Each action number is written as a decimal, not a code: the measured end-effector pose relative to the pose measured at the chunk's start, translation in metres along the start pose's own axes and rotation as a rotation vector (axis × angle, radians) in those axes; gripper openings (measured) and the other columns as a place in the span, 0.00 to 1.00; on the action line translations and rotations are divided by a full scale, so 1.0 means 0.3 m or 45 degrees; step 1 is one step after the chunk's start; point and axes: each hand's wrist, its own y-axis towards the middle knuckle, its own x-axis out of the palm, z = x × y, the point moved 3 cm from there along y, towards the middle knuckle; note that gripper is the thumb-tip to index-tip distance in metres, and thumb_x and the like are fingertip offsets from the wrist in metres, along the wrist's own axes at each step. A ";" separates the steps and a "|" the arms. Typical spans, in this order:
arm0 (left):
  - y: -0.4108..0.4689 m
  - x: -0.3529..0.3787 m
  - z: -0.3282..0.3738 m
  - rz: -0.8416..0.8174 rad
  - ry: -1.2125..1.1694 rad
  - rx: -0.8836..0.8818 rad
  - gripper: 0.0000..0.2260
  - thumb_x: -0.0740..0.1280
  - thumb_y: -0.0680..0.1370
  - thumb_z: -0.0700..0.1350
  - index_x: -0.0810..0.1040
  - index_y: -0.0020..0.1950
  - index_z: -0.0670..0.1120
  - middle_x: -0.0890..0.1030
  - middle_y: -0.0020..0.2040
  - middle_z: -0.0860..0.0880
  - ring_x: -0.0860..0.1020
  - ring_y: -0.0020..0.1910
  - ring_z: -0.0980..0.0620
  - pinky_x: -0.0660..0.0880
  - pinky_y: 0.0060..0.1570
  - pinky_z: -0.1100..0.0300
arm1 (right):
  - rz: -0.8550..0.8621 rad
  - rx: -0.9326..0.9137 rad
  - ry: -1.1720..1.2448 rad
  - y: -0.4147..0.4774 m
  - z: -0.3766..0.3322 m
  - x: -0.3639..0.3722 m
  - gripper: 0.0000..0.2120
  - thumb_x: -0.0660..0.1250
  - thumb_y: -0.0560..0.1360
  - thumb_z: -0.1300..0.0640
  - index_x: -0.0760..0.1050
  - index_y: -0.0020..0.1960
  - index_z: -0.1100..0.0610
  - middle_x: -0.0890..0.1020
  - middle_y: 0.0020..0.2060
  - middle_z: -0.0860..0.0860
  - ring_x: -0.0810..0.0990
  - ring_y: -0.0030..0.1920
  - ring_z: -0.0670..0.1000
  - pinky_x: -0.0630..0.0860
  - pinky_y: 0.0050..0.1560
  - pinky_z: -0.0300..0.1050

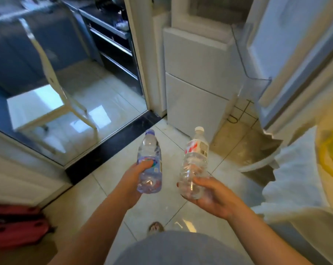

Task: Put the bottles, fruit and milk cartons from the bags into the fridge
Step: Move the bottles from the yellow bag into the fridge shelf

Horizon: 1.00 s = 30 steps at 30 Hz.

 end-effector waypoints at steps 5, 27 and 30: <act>0.066 -0.199 0.262 0.068 0.132 0.161 0.27 0.76 0.73 0.47 0.73 0.70 0.41 0.82 0.56 0.37 0.84 0.46 0.41 0.81 0.42 0.48 | 0.016 -0.151 -0.172 0.255 -0.037 0.208 0.48 0.81 0.56 0.67 0.66 0.73 0.61 0.80 0.57 0.63 0.82 0.57 0.63 0.80 0.52 0.56; 0.636 0.029 1.282 0.000 0.249 0.715 0.26 0.79 0.67 0.41 0.75 0.62 0.48 0.83 0.54 0.44 0.84 0.52 0.46 0.82 0.52 0.50 | 0.242 -0.794 -0.535 1.070 -1.008 0.674 0.46 0.81 0.53 0.34 0.74 0.66 0.52 0.85 0.54 0.54 0.83 0.56 0.58 0.78 0.59 0.63; 0.712 0.140 1.431 -0.024 0.279 0.812 0.28 0.77 0.65 0.45 0.75 0.63 0.49 0.84 0.55 0.47 0.83 0.55 0.45 0.80 0.57 0.46 | 0.305 -0.914 -0.604 1.127 -1.183 0.708 0.42 0.75 0.58 0.30 0.76 0.65 0.52 0.85 0.53 0.52 0.84 0.55 0.56 0.77 0.61 0.64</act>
